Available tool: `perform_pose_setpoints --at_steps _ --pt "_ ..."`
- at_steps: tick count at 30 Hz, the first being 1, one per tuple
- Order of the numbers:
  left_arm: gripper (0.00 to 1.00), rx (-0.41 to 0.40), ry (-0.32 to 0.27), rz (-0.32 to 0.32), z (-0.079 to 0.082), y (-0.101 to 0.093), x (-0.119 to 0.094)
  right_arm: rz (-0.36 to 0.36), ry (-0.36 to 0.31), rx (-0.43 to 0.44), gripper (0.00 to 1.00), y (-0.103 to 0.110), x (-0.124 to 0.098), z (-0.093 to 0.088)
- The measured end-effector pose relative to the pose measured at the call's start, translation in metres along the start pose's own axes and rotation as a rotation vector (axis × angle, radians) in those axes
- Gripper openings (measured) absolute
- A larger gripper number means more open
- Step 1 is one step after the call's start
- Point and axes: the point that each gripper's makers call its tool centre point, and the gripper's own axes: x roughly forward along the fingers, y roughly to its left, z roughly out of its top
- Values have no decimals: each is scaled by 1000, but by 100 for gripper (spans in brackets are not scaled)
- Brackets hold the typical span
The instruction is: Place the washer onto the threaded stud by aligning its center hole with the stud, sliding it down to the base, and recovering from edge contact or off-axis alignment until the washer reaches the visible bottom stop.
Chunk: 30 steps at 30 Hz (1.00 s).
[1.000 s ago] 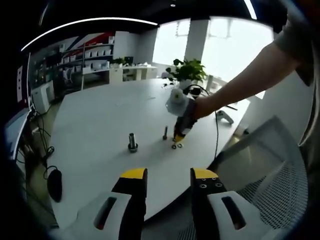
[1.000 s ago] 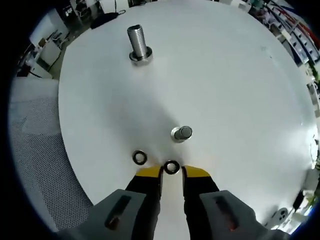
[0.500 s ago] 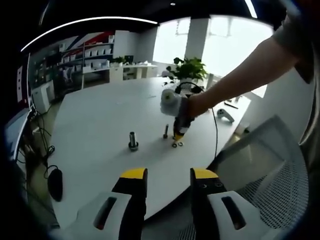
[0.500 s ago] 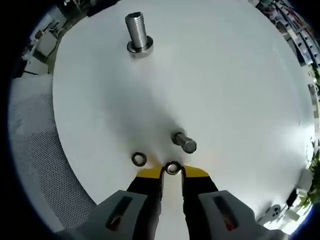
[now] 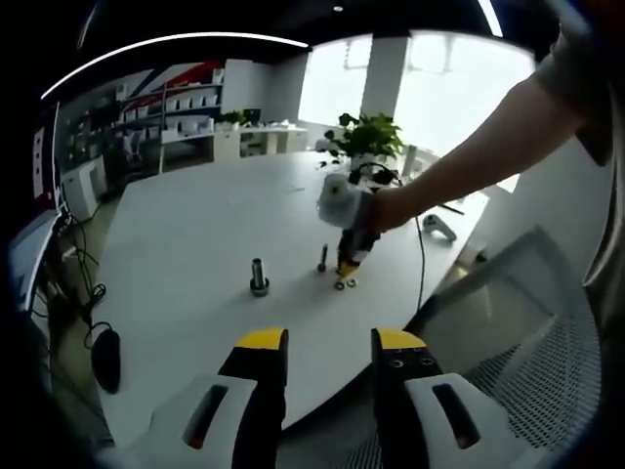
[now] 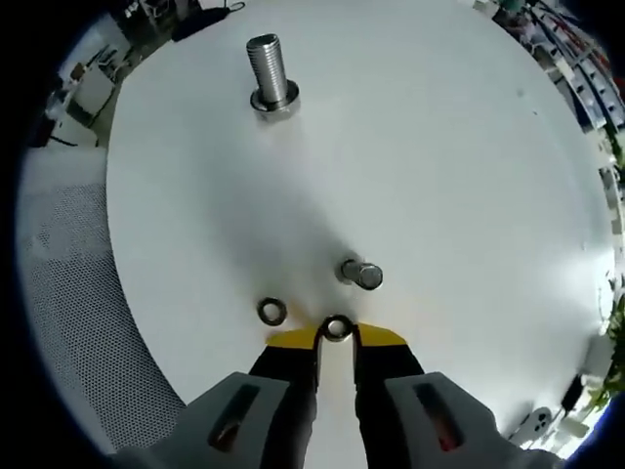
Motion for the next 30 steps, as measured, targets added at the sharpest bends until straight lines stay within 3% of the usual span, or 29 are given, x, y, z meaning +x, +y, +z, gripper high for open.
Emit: perform_pose_setpoints --at_steps 3,11,19,23,27,30 --pt "32 1 1 1 0 0 0 3 -37 26 14 -1 -1 0" --pt "32 10 11 -3 -1 -1 1 -16 -32 14 14 -1 0 0" --pt "32 7 9 5 -2 1 0 -4 -96 91 14 -2 -2 -4" --pt "32 9 10 3 -2 1 0 3 -73 81 14 -1 -3 -8" --pt "32 11 1 7 0 2 0 -23 -129 70 14 -3 -14 0" --pt "32 12 6 6 -1 1 0 -27 -136 62 14 -6 -18 2"
